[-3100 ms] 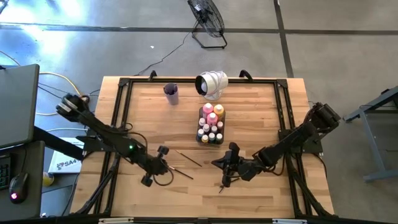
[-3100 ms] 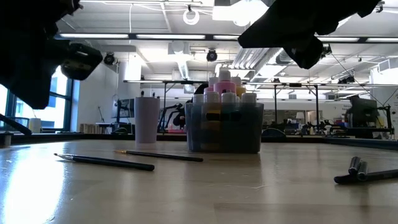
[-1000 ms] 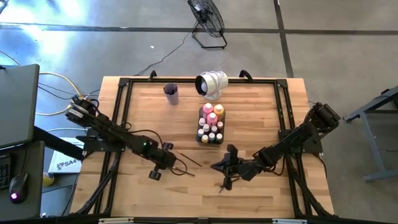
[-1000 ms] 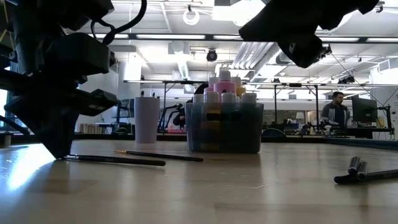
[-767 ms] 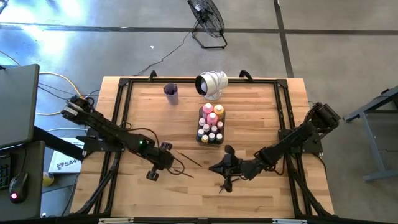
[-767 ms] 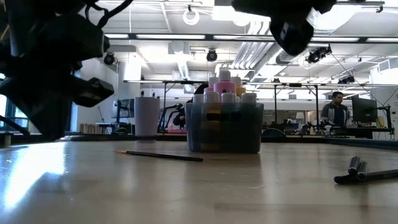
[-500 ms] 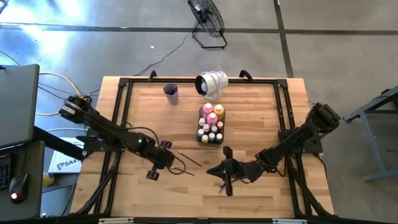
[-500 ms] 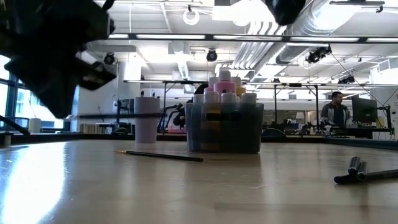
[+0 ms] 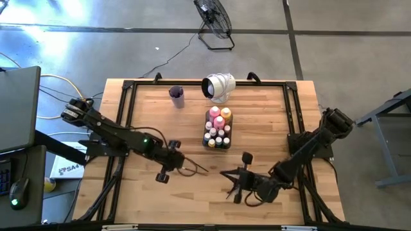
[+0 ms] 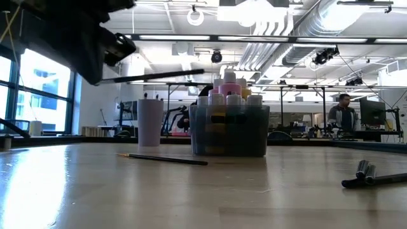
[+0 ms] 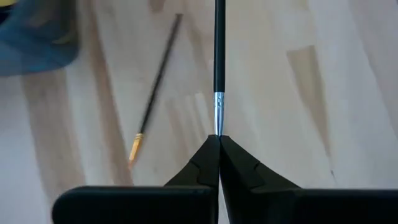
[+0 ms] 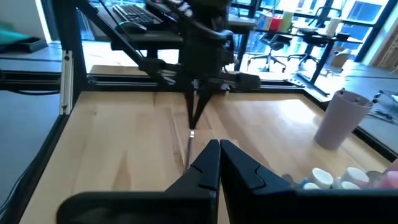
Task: Pick & Place Paint Supplies
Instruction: Put the silver paint brush into the violet cup
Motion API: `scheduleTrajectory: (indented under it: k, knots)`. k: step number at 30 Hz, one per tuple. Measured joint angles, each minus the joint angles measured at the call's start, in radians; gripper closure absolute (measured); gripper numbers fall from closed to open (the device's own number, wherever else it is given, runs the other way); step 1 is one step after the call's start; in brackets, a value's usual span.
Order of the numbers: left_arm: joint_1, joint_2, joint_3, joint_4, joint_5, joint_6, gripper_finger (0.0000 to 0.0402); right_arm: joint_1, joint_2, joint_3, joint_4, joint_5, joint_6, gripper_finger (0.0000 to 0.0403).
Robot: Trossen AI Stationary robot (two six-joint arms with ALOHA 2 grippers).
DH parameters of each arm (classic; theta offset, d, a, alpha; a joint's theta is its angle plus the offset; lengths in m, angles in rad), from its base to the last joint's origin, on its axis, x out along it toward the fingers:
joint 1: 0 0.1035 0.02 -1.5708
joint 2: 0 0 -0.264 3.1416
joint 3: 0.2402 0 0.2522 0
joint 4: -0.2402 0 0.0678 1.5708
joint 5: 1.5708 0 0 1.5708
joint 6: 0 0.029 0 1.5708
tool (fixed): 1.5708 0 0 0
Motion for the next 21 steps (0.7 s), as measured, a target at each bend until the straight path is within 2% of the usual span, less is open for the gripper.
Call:
scheduleTrajectory:
  k: [9,14,21]
  knots:
    - [0.102,0.000,0.000,0.028,0.051,-0.037,0.0401,0.006,0.080,0.031,-0.002,0.036,-0.018,0.0401]
    - [0.123,0.000,0.002,0.058,0.117,-0.051,0.0401,0.004,0.178,0.141,0.001,0.099,-0.190,0.0401]
    - [0.121,-0.001,0.002,0.056,0.150,-0.120,0.0401,-0.013,0.294,0.271,0.001,0.177,-0.402,0.0401]
